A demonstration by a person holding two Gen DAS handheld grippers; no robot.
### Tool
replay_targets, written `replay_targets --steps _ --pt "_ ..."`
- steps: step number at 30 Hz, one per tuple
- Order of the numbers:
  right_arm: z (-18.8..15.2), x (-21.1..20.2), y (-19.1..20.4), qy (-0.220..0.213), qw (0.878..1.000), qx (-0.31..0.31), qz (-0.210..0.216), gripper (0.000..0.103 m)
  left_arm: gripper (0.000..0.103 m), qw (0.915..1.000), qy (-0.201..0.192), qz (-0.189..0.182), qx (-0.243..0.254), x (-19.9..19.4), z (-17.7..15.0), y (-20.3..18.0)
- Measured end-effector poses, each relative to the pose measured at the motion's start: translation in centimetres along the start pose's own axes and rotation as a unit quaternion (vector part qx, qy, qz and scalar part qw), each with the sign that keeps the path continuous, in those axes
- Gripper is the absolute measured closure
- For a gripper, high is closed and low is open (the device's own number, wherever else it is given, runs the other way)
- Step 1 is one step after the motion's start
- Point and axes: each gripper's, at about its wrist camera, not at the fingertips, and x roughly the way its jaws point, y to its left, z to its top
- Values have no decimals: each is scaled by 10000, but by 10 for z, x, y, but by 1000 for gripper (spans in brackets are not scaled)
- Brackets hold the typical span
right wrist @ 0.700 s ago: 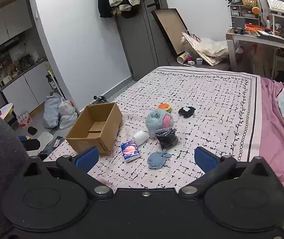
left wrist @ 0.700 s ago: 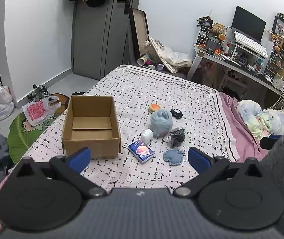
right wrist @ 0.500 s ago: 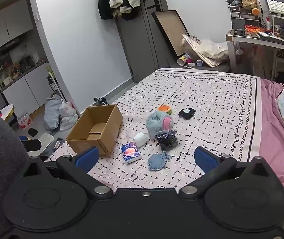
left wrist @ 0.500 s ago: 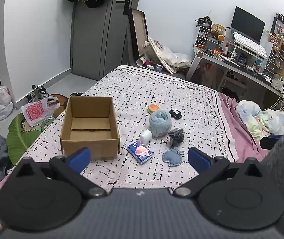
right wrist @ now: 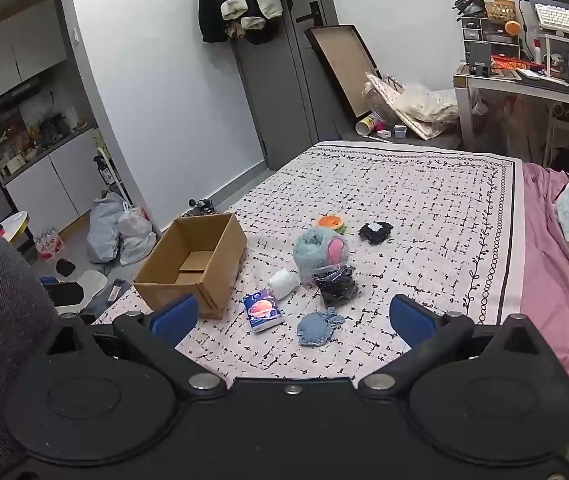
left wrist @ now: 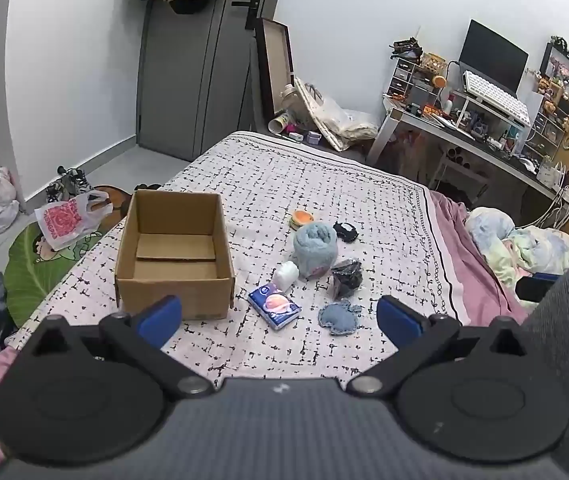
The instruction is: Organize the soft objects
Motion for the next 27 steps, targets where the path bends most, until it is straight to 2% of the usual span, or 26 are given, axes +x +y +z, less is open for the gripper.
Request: replay_targets --steps 27 --pt "0 -1 2 -51 10000 -37 -36 0 0 9997 -162 124 151 -3 -2 -3"
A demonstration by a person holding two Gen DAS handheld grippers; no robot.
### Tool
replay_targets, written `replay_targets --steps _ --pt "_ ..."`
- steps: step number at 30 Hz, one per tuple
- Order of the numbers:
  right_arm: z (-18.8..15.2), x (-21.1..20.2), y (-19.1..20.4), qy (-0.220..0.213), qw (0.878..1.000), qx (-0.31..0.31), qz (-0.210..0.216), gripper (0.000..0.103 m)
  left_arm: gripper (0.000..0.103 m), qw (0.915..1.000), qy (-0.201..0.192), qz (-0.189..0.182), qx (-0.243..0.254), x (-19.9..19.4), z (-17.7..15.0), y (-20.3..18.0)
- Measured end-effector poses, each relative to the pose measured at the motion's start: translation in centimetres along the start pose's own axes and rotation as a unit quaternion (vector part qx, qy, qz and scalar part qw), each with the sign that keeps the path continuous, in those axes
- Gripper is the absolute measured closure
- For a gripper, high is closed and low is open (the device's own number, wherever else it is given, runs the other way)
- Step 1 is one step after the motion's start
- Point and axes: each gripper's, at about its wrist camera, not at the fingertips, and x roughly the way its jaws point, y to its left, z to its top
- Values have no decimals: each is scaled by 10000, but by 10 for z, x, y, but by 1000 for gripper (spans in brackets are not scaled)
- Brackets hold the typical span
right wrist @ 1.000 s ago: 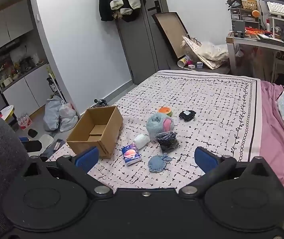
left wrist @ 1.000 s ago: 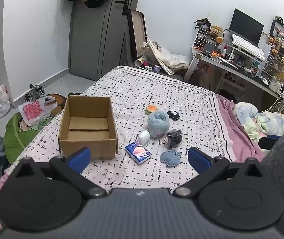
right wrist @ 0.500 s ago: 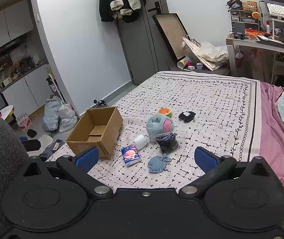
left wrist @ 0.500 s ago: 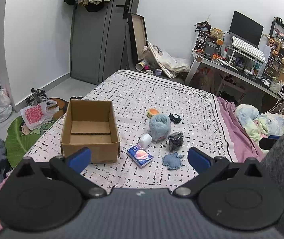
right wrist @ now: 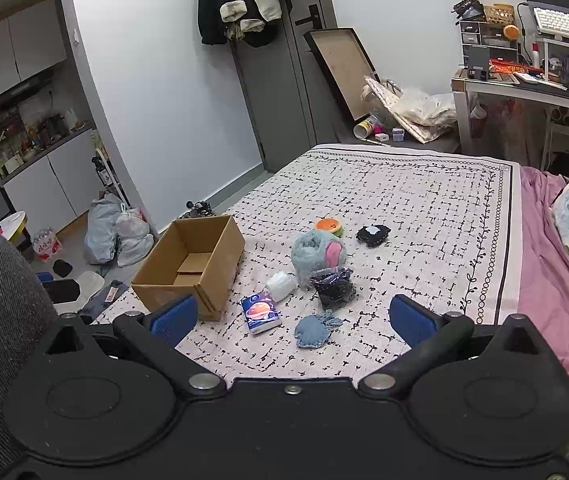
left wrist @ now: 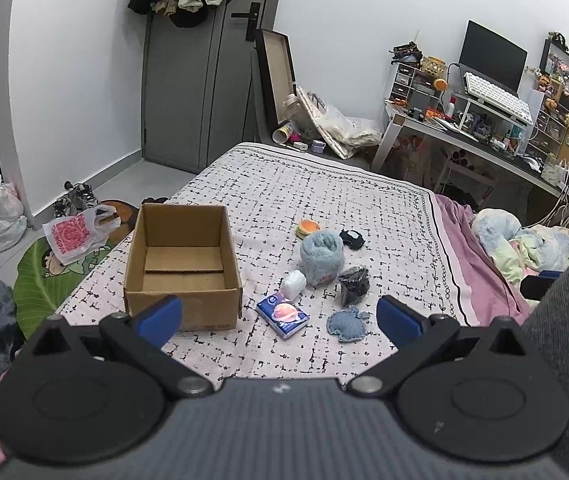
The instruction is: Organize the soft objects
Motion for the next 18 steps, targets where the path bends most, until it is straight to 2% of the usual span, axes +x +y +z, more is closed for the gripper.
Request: replay_targets --steps 18 --pt "0 -1 -1 -17 10000 -2 -5 0 0 10000 -8 9 9 0 0 -1"
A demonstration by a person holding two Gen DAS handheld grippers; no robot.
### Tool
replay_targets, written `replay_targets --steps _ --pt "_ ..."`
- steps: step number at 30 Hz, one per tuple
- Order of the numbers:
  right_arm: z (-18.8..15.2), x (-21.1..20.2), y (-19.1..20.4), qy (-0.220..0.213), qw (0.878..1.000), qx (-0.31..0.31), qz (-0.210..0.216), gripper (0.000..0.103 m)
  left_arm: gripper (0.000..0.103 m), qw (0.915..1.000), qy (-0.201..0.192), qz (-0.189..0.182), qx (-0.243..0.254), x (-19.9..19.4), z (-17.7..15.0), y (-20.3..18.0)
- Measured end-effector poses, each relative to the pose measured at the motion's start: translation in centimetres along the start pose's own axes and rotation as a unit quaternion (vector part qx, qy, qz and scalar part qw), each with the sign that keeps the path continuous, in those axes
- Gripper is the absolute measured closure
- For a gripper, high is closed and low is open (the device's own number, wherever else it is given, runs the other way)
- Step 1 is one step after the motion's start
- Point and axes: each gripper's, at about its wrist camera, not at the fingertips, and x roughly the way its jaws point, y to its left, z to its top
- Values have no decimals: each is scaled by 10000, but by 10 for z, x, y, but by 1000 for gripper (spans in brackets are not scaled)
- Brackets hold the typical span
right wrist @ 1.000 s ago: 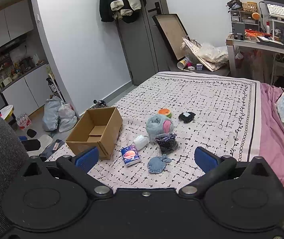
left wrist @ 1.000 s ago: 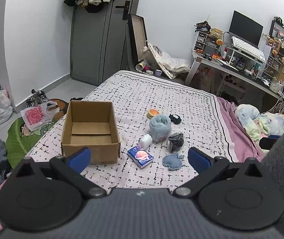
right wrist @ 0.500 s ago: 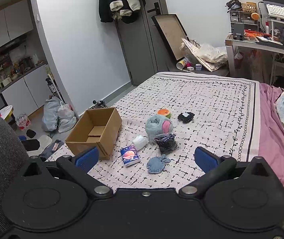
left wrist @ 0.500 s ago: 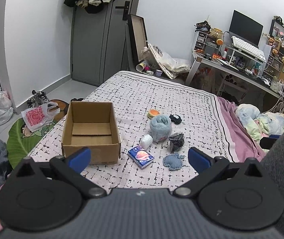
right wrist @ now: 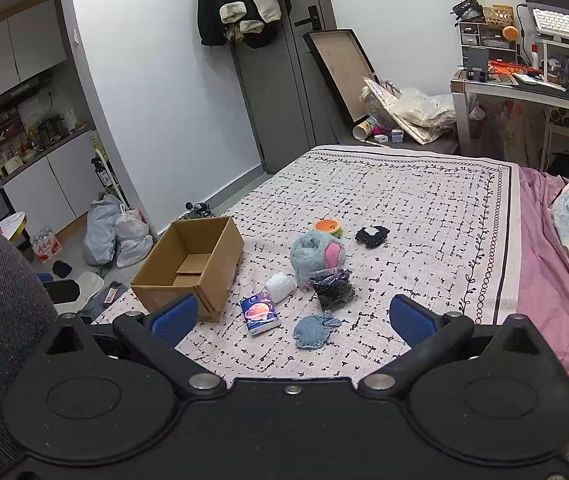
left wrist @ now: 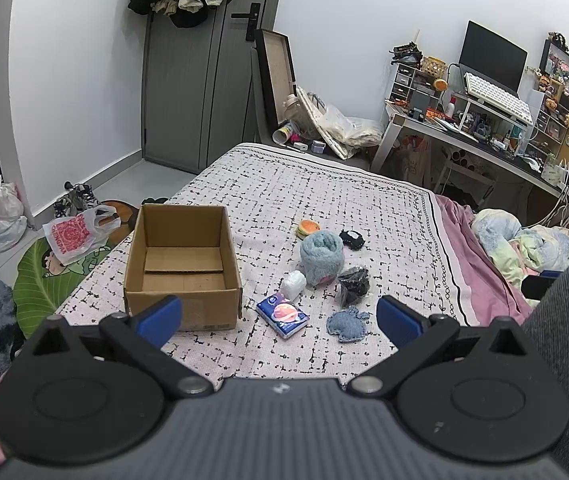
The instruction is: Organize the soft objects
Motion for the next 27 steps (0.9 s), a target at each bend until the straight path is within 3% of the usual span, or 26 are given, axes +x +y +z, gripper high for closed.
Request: replay_targets --steps 27 --pt "1 5 2 8 9998 -103 149 0 0 9999 -44 -10 114 7 5 -2"
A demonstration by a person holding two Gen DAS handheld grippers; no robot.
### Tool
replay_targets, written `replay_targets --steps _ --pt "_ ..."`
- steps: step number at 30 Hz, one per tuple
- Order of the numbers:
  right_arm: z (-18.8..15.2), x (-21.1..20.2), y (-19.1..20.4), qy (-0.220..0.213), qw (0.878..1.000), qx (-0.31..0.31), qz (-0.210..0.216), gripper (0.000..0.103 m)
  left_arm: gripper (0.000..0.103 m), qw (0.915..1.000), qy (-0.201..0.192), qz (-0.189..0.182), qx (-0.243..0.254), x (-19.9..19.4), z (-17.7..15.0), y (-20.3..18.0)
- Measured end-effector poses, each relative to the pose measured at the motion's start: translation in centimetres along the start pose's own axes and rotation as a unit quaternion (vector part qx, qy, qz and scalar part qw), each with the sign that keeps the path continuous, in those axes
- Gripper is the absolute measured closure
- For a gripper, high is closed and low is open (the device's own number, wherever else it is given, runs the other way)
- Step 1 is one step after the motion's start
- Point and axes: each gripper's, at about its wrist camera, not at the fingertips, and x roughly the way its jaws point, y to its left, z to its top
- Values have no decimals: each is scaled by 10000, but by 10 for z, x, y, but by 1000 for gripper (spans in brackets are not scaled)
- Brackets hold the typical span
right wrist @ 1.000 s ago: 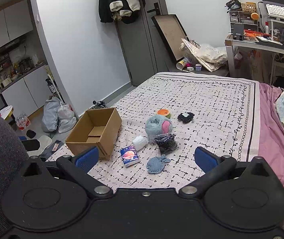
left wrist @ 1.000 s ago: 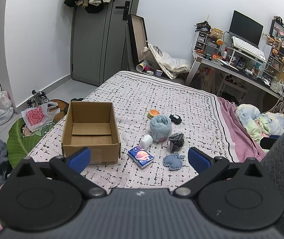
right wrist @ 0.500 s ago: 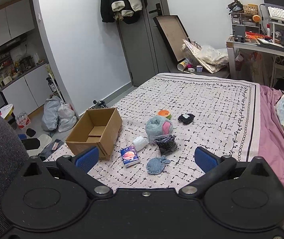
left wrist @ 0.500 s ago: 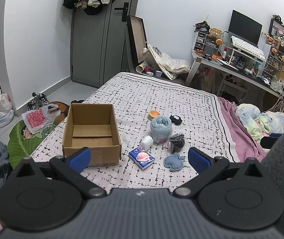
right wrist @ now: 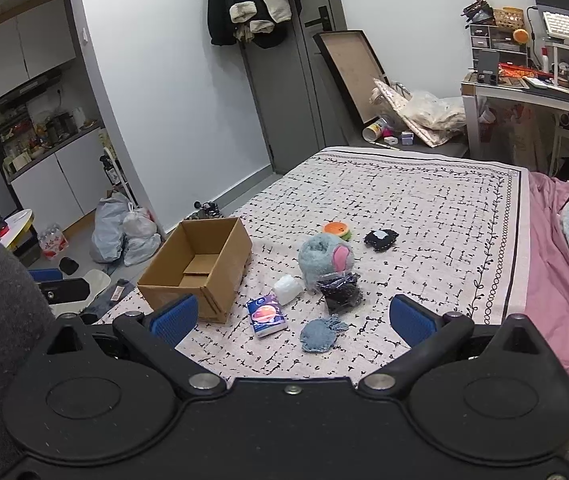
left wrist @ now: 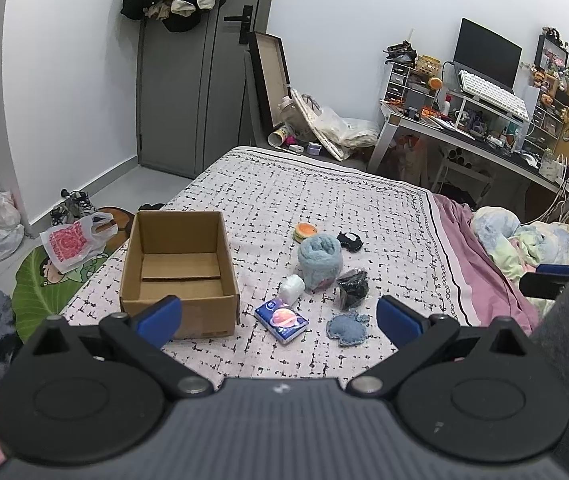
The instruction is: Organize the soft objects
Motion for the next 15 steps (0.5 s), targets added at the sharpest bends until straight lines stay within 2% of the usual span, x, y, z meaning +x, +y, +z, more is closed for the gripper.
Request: replay_targets --steps 15 --pt "4 24 -28 -11 9992 380 75 0 1 9999 49 97 -100 38 1 -1"
